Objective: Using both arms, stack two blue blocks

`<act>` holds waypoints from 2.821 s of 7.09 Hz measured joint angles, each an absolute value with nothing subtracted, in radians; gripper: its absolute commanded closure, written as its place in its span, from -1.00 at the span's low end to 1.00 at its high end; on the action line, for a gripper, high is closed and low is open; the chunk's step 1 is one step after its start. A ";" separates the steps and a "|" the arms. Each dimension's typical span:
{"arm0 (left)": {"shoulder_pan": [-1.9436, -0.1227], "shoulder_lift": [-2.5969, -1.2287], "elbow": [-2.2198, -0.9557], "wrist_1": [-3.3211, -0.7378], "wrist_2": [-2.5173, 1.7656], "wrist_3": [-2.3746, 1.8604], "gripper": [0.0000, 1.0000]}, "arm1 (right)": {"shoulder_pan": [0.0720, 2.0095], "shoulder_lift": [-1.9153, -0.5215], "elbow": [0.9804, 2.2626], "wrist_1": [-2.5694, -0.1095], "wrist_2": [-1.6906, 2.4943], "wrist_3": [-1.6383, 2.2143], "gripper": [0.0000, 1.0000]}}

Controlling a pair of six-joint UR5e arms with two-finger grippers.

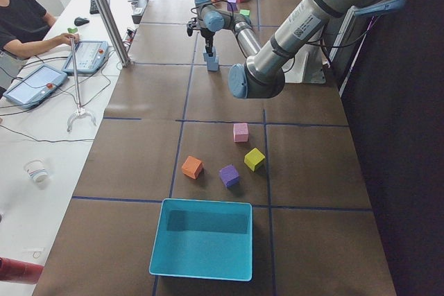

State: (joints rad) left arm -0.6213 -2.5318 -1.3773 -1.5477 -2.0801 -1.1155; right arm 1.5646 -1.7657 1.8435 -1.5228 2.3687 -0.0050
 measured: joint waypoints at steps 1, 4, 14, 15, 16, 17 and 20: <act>-0.621 -2.532 -1.376 -1.551 -2.080 -1.115 -1.00 | 1.565 -1.765 1.843 -1.522 2.369 -0.005 -0.99; -0.621 -2.531 -1.380 -1.555 -2.079 -1.115 -1.00 | 1.565 -1.764 1.842 -1.522 2.368 -0.006 -0.99; -0.892 -2.089 -1.984 -1.283 -2.130 -0.758 -1.00 | 1.584 -1.769 1.755 -1.484 2.422 -0.007 -0.99; -1.000 -1.996 -1.994 -1.285 -2.202 -0.624 -1.00 | 1.584 -1.767 1.756 -1.483 2.423 -0.006 -0.99; -1.108 -1.897 -1.997 -1.292 -2.263 -0.484 -1.00 | 1.585 -1.766 1.758 -1.482 2.423 -0.005 -0.99; -1.207 -1.801 -1.994 -1.299 -2.293 -0.340 -1.00 | 1.585 -1.766 1.759 -1.482 2.424 -0.005 -0.99; -1.477 -1.607 -1.887 -1.306 -2.331 0.048 -1.00 | 1.584 -1.764 1.760 -1.480 2.423 -0.005 -0.99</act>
